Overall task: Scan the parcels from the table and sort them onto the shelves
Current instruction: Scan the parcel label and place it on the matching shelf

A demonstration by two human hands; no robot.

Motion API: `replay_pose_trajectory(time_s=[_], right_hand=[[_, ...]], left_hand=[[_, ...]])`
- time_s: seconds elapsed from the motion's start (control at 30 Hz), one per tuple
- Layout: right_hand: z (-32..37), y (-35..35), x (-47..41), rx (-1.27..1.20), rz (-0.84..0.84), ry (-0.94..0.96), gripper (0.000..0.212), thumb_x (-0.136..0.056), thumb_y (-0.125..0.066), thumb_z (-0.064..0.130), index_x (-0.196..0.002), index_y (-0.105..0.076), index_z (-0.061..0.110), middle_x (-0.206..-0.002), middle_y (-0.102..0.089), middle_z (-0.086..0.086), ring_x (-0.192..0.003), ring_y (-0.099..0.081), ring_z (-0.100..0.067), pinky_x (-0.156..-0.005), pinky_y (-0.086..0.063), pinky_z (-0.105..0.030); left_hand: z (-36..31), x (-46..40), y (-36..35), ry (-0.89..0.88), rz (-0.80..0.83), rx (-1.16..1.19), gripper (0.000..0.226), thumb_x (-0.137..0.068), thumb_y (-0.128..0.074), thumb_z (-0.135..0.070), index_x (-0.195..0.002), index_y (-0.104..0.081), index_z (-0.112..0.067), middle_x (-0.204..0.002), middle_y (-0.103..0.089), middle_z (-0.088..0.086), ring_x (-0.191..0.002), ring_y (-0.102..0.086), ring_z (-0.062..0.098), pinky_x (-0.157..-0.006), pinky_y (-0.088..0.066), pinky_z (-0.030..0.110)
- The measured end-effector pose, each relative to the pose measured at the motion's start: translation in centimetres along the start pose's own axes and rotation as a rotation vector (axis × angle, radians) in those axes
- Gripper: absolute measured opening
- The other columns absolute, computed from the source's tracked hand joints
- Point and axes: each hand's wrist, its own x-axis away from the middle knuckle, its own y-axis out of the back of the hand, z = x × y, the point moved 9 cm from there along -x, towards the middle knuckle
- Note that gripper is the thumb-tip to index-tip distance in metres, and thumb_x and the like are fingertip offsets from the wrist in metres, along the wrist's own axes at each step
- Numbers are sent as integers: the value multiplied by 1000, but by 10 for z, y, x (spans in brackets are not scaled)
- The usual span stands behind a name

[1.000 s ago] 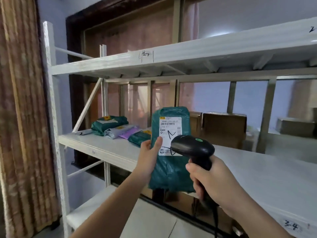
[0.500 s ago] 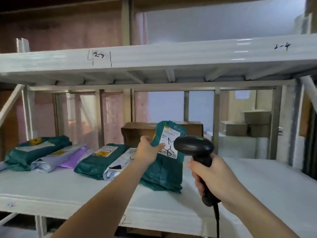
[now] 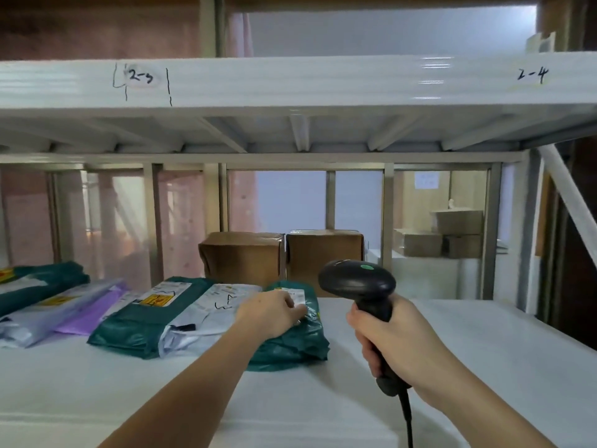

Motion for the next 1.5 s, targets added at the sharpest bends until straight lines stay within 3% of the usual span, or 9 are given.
replay_pose_trajectory(time_s=[0.1, 0.27, 0.4, 0.53, 0.63, 0.87, 1.23, 1.37, 1.5], right_hand=[[-4, -6, -3, 28, 6, -4, 15, -95, -57, 17, -81, -55, 13, -52, -52, -10, -45, -47, -24, -53, -47, -33], [-10, -14, -2, 43, 5, -25, 11, -94, -58, 17, -84, -56, 14, -53, -52, -9, -45, -48, -23, -53, -48, -34], [-14, -14, 10, 61, -16, -64, 8, -93, -57, 18, -87, -56, 12, -55, -53, -8, -47, -50, -24, -55, -49, -37], [-8, -7, 32, 87, -81, -81, 8, -93, -58, 18, -89, -55, 11, -57, -54, -9, -50, -51, -25, -58, -51, -39], [-3, 4, 60, 93, -159, -112, 4, -94, -58, 17, -91, -57, 15, -59, -55, -8, -53, -52, -26, -58, -52, -40], [-3, 52, 167, 185, -422, -262, 9, -95, -59, 19, -87, -56, 19, -55, -56, -3, -43, -53, -16, -55, -53, -34], [-8, 144, 385, 348, -833, -525, 7, -94, -64, 23, -91, -60, 28, -53, -62, 7, -45, -57, -5, -49, -48, -22], [-19, 184, 450, 346, -915, -604, 6, -91, -64, 20, -92, -60, 24, -51, -60, 5, -43, -55, -11, -47, -47, -28], [-33, 231, 499, 334, -966, -652, 5, -89, -63, 19, -93, -61, 21, -52, -56, 3, -45, -52, -13, -53, -45, -33]], left_hand=[[-5, 2, -5, -3, 72, -79, 97, -65, -36, -106, -124, -60, -34, -118, -69, -2, -109, -63, 25, -99, -53, 44], [0, -1, -6, 5, 148, -51, 119, -47, -32, -111, -128, -57, -28, -120, -69, 3, -106, -64, 27, -100, -53, 48], [-2, 2, -4, 0, 149, -62, 96, -71, -42, -100, -124, -64, -23, -118, -71, 8, -107, -66, 30, -101, -52, 49], [-50, 26, 23, -227, -33, -255, 32, -102, -58, -49, -124, -65, -26, -127, -67, 1, -119, -61, 29, -102, -48, 43], [-104, 51, 21, -387, -41, -293, 25, -105, -52, -20, -127, -63, -20, -126, -65, 5, -117, -61, 27, -102, -48, 41], [-209, 129, -25, -682, 54, -25, 40, -105, -46, -56, -125, -65, -28, -121, -71, -4, -105, -66, 23, -100, -54, 41], [-400, 306, -116, -1080, 243, 127, 32, -100, -53, -63, -111, -59, -34, -119, -69, -3, -104, -63, 18, -103, -52, 43], [-452, 364, -133, -1212, 203, 117, 51, -95, -47, -73, -122, -64, -33, -119, -69, -5, -111, -64, 21, -98, -55, 44], [-508, 397, -164, -1244, 257, 154, 56, -91, -39, -80, -110, -65, -35, -114, -72, -7, -103, -66, 18, -93, -57, 44]])
